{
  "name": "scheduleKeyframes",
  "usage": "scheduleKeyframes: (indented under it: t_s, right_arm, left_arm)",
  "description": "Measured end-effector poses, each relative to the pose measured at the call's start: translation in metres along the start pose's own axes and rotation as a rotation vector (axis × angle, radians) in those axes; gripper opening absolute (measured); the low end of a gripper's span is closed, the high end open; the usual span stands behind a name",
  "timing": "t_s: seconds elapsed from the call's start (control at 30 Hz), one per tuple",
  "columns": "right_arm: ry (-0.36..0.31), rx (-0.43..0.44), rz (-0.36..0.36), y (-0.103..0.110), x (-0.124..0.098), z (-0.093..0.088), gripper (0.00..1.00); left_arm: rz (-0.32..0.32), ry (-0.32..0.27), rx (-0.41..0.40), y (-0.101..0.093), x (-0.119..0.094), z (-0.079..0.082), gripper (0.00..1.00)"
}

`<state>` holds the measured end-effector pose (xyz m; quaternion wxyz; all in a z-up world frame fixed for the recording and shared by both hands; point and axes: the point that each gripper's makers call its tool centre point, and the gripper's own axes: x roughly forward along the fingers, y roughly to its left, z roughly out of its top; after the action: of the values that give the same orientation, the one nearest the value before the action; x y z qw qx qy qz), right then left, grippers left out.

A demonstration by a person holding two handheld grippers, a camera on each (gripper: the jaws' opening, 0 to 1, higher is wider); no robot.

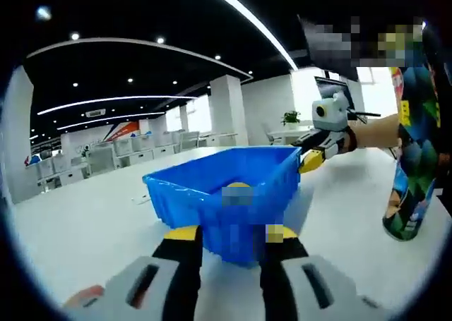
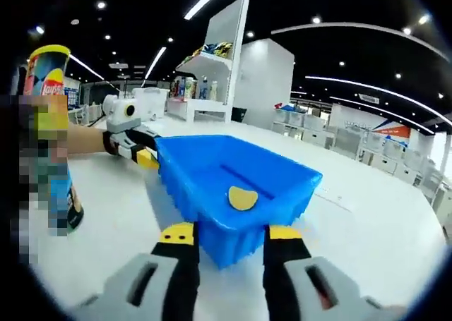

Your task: Open the lid of the chip container on the table, take out the chips, place them into the box in front of the container, and close the lid

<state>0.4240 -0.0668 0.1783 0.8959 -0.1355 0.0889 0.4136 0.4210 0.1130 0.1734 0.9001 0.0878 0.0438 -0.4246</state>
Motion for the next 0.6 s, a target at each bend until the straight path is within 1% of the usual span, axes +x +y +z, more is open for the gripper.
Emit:
scheduleKeyframes:
  t_s: [0.03,0.07,0.1,0.13,0.17,0.2,0.27,0.33,0.4,0.43,0.53,0.57,0.6]
  right_arm:
    - [-0.018,0.004,-0.002,-0.001,-0.001,0.003,0.31]
    - [-0.043,-0.002,-0.006,0.002,-0.002,0.009,0.31]
    - [-0.07,-0.006,-0.011,0.001,-0.004,0.015,0.31]
    - [-0.096,-0.005,-0.015,0.001,-0.005,0.021,0.31]
    - [-0.11,-0.001,-0.019,0.004,-0.006,0.026,0.31]
    - [-0.113,-0.005,-0.017,0.004,-0.006,0.029,0.31]
    - [-0.106,-0.008,-0.02,-0.001,-0.001,0.03,0.31]
    - [-0.094,-0.013,-0.023,-0.009,0.007,0.028,0.31]
    - [-0.081,-0.014,-0.025,-0.015,0.014,0.025,0.31]
    - [-0.074,-0.013,-0.025,-0.018,0.018,0.024,0.31]
    - [-0.049,-0.015,-0.025,-0.026,0.032,0.016,0.31]
    - [-0.055,-0.016,-0.025,-0.027,0.034,0.015,0.31]
    - [-0.048,0.006,-0.025,-0.028,0.035,0.011,0.31]
  left_arm:
    - [0.008,0.001,0.025,0.001,-0.001,0.001,0.31]
    - [0.014,0.002,0.04,0.001,-0.001,0.002,0.31]
    - [0.021,-0.003,0.047,0.002,-0.002,0.004,0.31]
    - [0.026,-0.008,0.049,0.003,-0.002,0.006,0.32]
    - [0.033,-0.021,0.042,0.005,-0.001,0.009,0.32]
    - [0.035,-0.03,0.032,0.008,-0.001,0.011,0.32]
    - [0.041,-0.044,0.035,0.013,0.001,0.016,0.32]
    - [0.051,-0.034,0.05,0.02,0.007,0.018,0.32]
    - [0.055,-0.011,0.056,0.029,0.014,0.014,0.32]
    - [0.056,0.005,0.057,0.025,0.018,0.012,0.32]
    - [0.06,0.028,0.046,0.032,0.025,0.005,0.32]
    - [0.066,0.012,0.065,0.034,0.026,0.006,0.32]
    - [0.064,0.014,0.059,0.035,0.026,0.006,0.32]
